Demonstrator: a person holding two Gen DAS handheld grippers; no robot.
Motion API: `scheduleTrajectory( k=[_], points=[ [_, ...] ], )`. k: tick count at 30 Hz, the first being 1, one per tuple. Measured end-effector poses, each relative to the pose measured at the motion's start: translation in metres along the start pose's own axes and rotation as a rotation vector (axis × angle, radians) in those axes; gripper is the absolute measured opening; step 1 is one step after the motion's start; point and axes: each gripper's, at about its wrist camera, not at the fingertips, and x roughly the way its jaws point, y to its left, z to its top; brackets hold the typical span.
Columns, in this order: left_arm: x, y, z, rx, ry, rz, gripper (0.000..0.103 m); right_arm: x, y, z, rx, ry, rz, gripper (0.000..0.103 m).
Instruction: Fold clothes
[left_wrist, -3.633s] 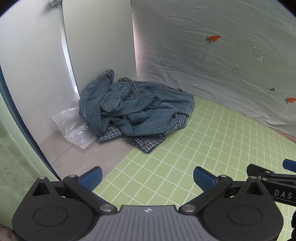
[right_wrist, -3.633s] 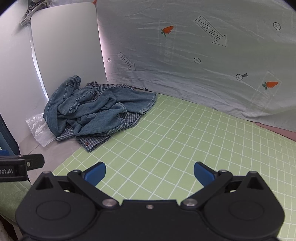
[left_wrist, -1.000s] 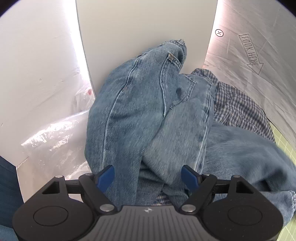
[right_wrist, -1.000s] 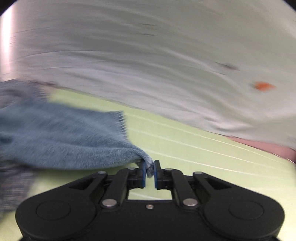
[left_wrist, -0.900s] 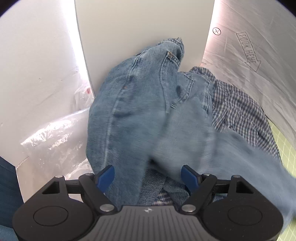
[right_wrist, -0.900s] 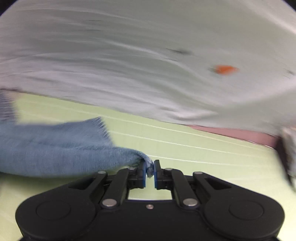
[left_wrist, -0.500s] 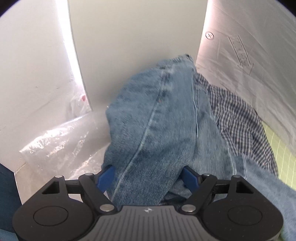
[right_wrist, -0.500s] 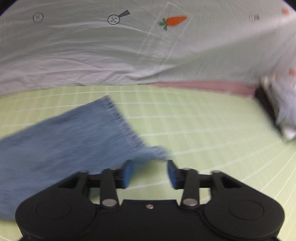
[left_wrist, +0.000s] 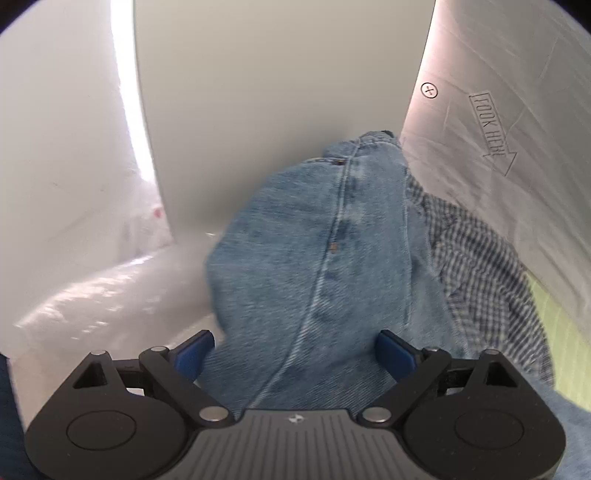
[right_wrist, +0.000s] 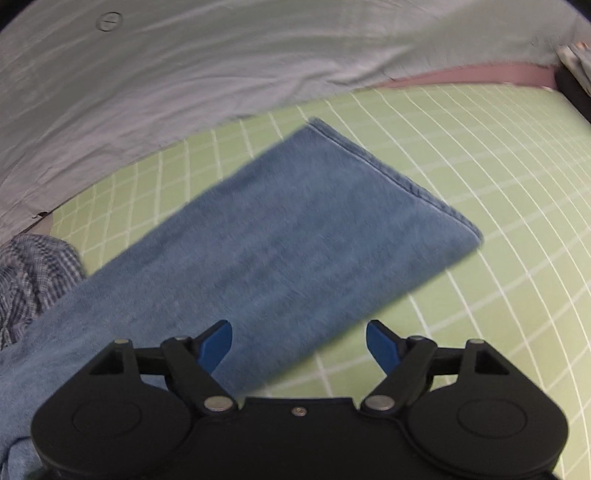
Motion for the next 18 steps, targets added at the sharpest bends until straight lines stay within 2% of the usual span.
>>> scheduleTrajectory(
  k=[2,4,6,9,14,18],
  points=[
    [0.005,-0.003,0.002,-0.003,0.017,-0.033,0.041,-0.001,-0.009,-0.001,0.01,0.0,-0.006,0.08],
    [0.001,-0.011,0.002,0.021,0.003,-0.024,0.02,-0.001,-0.019,0.0,0.021,-0.006,-0.014,0.08],
    [-0.009,-0.023,0.001,0.074,-0.031,-0.014,0.015,-0.004,-0.031,0.003,0.033,-0.016,-0.03,0.08],
    [-0.032,-0.042,0.003,0.148,-0.072,-0.067,0.01,-0.012,-0.054,0.008,0.059,-0.046,-0.049,0.08],
    [-0.087,-0.092,-0.003,0.249,-0.157,-0.2,0.006,-0.027,-0.104,0.009,0.115,-0.075,-0.079,0.08],
    [-0.137,-0.147,-0.037,0.361,-0.187,-0.327,0.005,-0.04,-0.15,0.001,0.176,-0.079,-0.08,0.08]
  ],
)
